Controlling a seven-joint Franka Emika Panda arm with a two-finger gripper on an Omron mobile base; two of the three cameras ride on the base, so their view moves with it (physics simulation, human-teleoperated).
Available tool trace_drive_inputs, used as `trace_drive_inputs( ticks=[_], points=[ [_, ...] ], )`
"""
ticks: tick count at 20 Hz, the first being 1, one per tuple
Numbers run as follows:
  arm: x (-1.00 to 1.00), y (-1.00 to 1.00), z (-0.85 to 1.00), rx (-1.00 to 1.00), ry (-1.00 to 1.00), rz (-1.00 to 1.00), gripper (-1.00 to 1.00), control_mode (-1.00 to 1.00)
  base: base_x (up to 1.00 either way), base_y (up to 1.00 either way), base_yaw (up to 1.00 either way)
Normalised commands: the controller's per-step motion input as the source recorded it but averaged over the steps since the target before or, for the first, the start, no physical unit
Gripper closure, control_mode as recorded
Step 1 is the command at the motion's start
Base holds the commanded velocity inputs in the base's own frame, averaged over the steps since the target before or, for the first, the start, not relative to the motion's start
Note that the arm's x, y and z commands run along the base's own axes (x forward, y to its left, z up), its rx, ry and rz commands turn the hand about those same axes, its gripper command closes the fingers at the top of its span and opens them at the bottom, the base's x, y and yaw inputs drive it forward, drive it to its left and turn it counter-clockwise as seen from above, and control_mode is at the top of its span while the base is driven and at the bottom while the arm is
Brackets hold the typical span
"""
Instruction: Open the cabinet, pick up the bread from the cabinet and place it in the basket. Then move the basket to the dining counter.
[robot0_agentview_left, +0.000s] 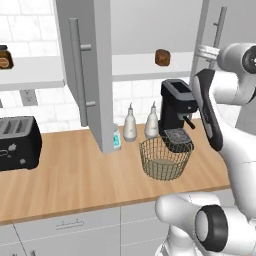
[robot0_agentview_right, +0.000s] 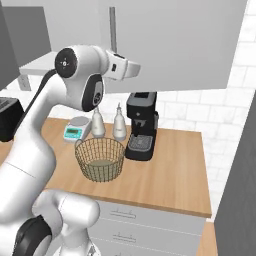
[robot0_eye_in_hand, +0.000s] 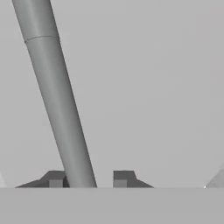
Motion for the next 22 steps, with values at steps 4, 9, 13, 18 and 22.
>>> trace_drive_inputs(
  ticks=[4, 9, 13, 18, 22],
  points=[
    [-0.89, -0.45, 0.25, 0.0, 0.0, 0.0, 1.0, -1.0, 0.0, 0.0, 0.0],
    [-0.91, -0.24, 0.15, 0.0, 0.0, 0.0, -1.0, -1.0, 0.0, 0.0, 0.0],
    [-1.0, 0.02, 0.0, 0.0, 0.0, 0.0, -1.0, -1.0, 0.0, 0.0, 0.0],
    [-0.96, 0.38, 0.0, -0.03, 0.0, -0.14, -1.0, -1.0, 0.0, 0.0, 0.0],
    [-0.24, 1.0, 0.0, -0.23, 0.07, -0.26, -1.0, -1.0, 0.0, 0.0, 0.0]
  ],
)
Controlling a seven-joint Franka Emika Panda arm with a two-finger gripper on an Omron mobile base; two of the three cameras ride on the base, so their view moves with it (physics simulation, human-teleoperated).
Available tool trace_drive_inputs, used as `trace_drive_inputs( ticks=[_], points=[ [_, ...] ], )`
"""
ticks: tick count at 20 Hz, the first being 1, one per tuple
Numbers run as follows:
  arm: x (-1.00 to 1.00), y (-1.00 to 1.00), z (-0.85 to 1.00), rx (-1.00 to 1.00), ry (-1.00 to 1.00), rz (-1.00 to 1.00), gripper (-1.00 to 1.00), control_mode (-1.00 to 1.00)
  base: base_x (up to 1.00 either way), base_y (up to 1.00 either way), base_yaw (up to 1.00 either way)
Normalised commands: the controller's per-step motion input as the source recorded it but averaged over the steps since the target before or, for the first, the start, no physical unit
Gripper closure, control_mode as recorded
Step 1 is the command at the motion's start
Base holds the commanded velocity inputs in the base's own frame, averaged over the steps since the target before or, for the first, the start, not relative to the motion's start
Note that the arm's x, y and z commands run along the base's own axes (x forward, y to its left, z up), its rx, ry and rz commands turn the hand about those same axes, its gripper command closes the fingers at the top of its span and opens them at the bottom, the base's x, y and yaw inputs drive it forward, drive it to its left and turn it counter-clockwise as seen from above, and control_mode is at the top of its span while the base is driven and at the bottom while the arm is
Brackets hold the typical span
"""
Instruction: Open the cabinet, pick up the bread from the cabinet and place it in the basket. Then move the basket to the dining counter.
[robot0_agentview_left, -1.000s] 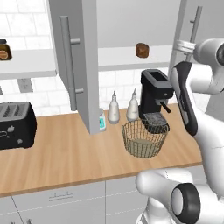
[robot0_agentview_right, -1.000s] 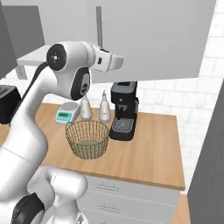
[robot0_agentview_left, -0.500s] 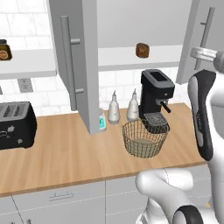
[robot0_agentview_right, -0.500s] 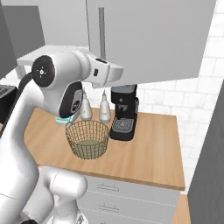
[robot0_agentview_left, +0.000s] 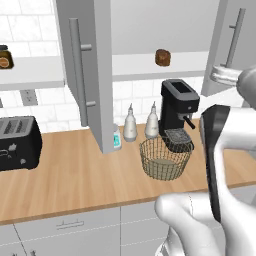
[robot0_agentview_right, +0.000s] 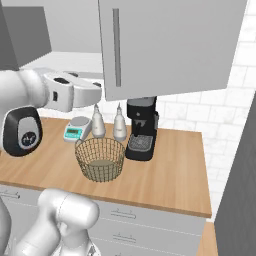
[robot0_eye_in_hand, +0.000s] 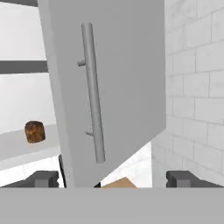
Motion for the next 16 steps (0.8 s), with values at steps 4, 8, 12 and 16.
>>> trace_drive_inputs(
  ticks=[4, 8, 12, 16],
  points=[
    [0.08, 1.0, 0.0, -0.28, 0.19, -0.15, -1.0, -1.0, 0.0, 0.0, 0.0],
    [0.64, 0.94, 0.06, -0.19, 0.43, -0.13, -1.0, -1.0, 0.0, 0.0, 0.0],
    [0.95, 0.44, 0.03, -0.07, 0.45, -0.16, -1.0, -1.0, 0.0, 0.0, 0.0],
    [1.0, 0.0, -0.03, -0.02, 0.34, -0.09, -1.0, -1.0, 0.0, 0.0, 0.0]
  ],
)
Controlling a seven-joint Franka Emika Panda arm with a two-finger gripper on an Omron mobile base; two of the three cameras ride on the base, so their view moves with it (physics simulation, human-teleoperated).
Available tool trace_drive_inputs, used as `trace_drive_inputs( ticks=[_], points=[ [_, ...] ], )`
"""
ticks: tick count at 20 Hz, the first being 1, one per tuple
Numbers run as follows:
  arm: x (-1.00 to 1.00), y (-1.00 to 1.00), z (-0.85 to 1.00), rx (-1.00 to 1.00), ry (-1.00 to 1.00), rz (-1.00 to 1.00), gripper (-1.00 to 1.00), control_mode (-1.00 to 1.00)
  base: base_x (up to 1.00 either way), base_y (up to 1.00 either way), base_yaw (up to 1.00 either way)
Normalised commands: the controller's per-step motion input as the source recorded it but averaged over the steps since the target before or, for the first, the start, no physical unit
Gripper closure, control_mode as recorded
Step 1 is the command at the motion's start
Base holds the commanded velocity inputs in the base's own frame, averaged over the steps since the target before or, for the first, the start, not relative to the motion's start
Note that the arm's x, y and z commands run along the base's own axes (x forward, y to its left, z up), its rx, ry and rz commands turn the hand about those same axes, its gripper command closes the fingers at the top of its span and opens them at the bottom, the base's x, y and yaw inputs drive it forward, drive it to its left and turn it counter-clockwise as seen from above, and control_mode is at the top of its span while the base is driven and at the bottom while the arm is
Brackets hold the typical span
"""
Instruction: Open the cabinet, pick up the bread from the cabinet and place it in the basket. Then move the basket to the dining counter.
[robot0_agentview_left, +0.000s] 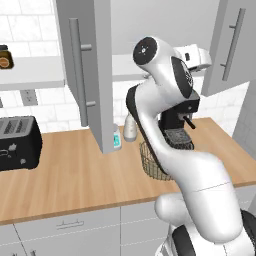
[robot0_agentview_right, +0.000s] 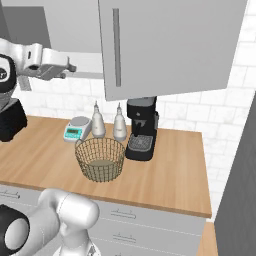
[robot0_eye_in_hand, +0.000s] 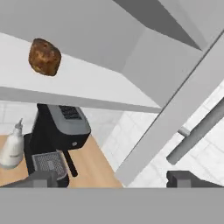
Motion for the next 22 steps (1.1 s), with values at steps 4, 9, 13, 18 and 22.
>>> trace_drive_inputs(
  ticks=[4, 9, 13, 18, 22],
  points=[
    [1.0, -0.16, -0.45, -0.11, 0.15, -0.16, -1.0, -1.0, 0.0, 0.0, 0.0],
    [0.97, -0.52, -0.61, -0.14, 0.04, -0.15, -1.0, -1.0, 0.0, 0.0, 0.0],
    [0.18, -1.0, -0.11, 0.0, 0.0, -0.08, -1.0, -1.0, 0.0, 0.0, 0.0],
    [-0.17, -1.0, 0.1, 0.13, -0.01, -0.07, -1.0, -1.0, 0.0, 0.0, 0.0],
    [-0.61, -0.98, 0.28, 0.19, -0.07, -0.08, -1.0, -1.0, 0.0, 0.0, 0.0]
  ],
)
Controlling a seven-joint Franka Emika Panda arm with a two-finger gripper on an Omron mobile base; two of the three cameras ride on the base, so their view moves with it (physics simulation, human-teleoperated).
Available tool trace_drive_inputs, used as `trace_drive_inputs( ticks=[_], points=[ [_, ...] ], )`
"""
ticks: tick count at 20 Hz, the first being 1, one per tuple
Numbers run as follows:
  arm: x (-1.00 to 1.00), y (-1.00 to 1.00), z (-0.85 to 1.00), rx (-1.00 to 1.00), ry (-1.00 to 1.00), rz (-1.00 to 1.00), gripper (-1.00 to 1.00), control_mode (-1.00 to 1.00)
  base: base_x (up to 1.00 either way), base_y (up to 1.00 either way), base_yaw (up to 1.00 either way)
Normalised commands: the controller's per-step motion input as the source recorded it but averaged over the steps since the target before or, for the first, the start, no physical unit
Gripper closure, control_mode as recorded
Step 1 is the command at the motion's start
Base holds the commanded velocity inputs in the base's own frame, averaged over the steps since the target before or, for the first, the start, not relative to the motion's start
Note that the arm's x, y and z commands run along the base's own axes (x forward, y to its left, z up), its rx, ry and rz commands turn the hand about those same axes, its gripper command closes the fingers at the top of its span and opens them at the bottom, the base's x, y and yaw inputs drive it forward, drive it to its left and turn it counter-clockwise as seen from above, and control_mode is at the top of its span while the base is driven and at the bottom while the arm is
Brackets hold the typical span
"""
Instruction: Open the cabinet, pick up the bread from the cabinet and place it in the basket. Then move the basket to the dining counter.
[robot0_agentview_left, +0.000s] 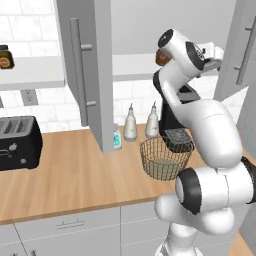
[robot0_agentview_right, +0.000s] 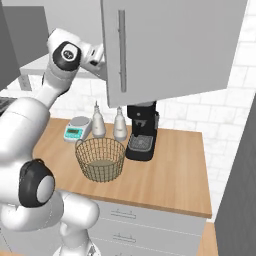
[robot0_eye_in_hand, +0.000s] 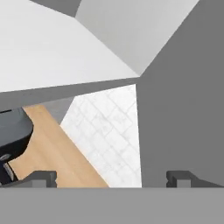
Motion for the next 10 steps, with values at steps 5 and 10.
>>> trace_drive_inputs(
  ticks=[5, 10],
  points=[
    [-0.89, -1.0, 0.17, 0.27, -0.12, -0.11, -1.0, -1.0, 0.0, 0.0, 0.0],
    [-0.8, -1.0, 0.02, 0.24, -0.24, -0.11, -1.0, -1.0, 0.0, 0.0, 0.0]
  ],
)
